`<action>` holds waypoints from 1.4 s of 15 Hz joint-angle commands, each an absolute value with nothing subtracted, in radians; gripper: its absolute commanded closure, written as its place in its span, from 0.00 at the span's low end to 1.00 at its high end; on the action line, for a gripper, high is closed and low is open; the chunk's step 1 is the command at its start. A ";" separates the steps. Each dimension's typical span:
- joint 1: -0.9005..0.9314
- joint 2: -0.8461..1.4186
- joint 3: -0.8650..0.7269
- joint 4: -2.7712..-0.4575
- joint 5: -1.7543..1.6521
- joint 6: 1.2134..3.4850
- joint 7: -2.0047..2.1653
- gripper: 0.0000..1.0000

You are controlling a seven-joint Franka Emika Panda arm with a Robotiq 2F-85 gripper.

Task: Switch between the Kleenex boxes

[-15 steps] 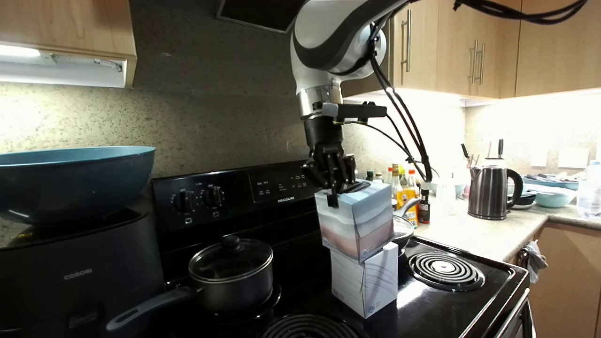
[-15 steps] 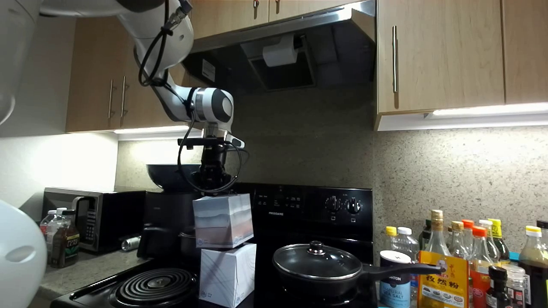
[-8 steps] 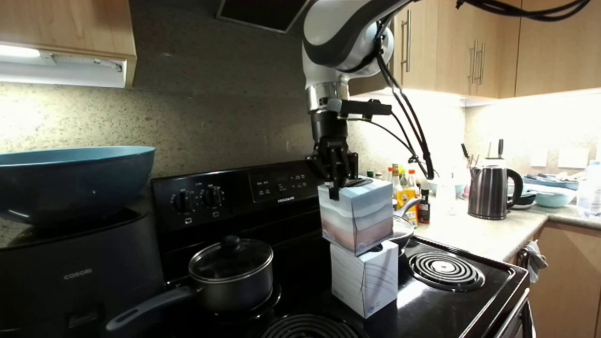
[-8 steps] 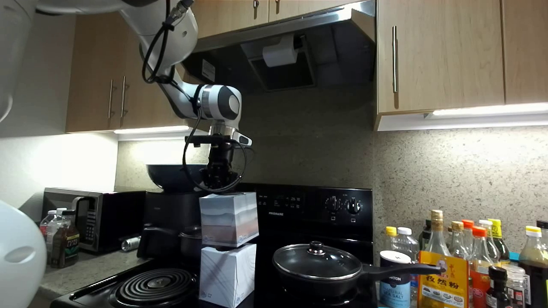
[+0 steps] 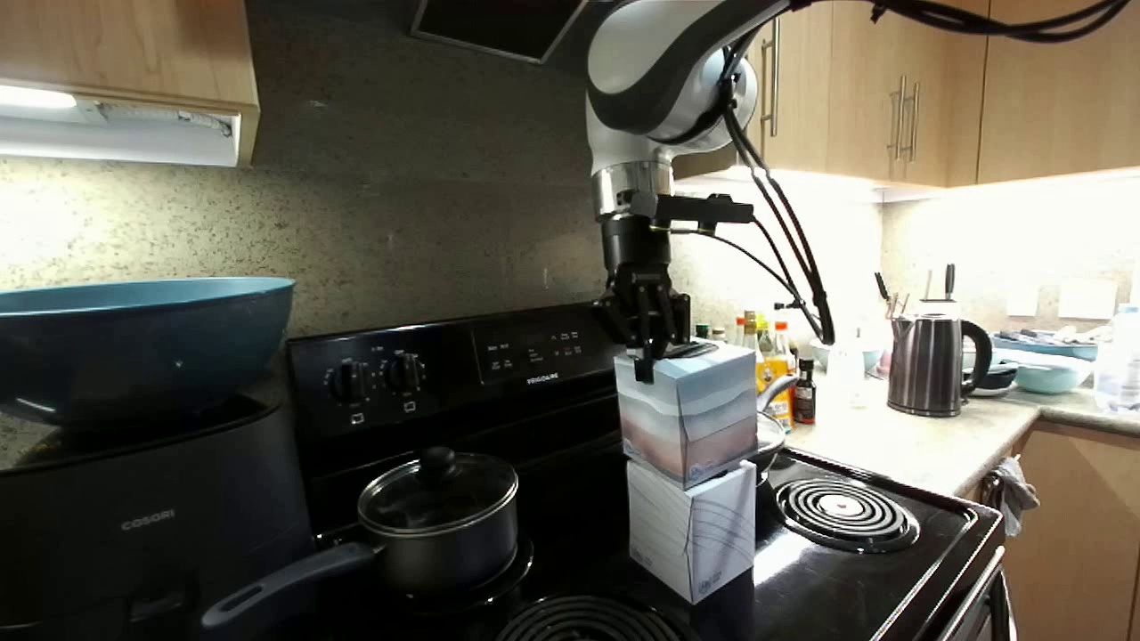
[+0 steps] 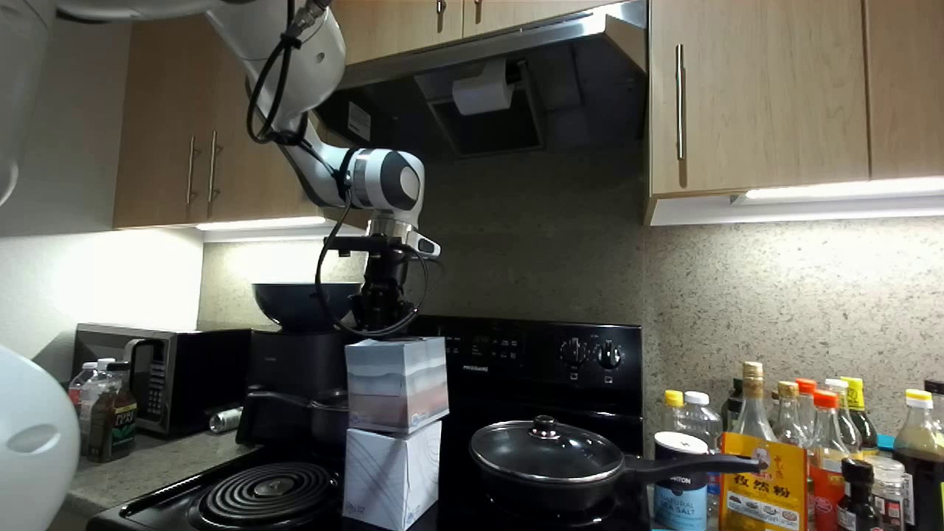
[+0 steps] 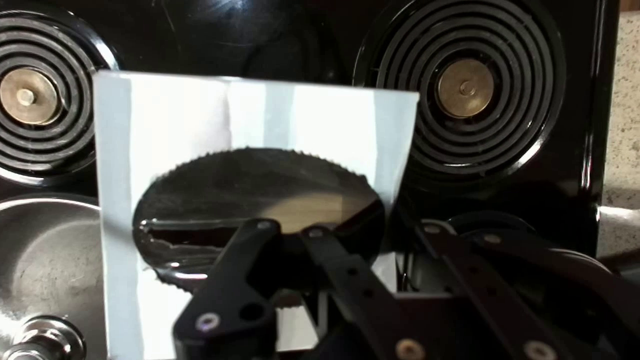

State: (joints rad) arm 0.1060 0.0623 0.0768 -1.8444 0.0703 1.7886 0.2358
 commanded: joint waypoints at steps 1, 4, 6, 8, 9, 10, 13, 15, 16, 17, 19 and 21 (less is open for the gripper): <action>0.093 0.034 0.074 -1.896 0.118 1.803 0.201 0.99; 0.091 0.037 0.070 -1.893 0.130 1.796 0.201 0.68; 0.093 0.034 0.069 -1.894 0.129 1.795 0.202 0.57; 0.094 0.031 0.068 -1.897 0.125 1.795 0.203 0.45; 0.094 0.028 0.069 -1.899 0.123 1.796 0.203 0.38; 0.095 0.027 0.069 -1.900 0.122 1.797 0.203 0.32; 0.100 0.011 0.072 -1.906 0.104 1.801 0.211 0.13; 0.104 -0.001 0.076 -1.911 0.090 1.803 0.214 0.02; 0.105 -0.006 0.077 -1.912 0.087 1.802 0.214 0.00; 0.106 -0.010 0.079 -1.911 0.085 1.801 0.215 0.00; 0.107 -0.013 0.082 -1.911 0.083 1.797 0.215 0.00; 0.108 -0.014 0.086 -1.911 0.080 1.793 0.217 0.00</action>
State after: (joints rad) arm 0.1094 0.0187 0.0771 -1.8755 0.0959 1.7876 0.2358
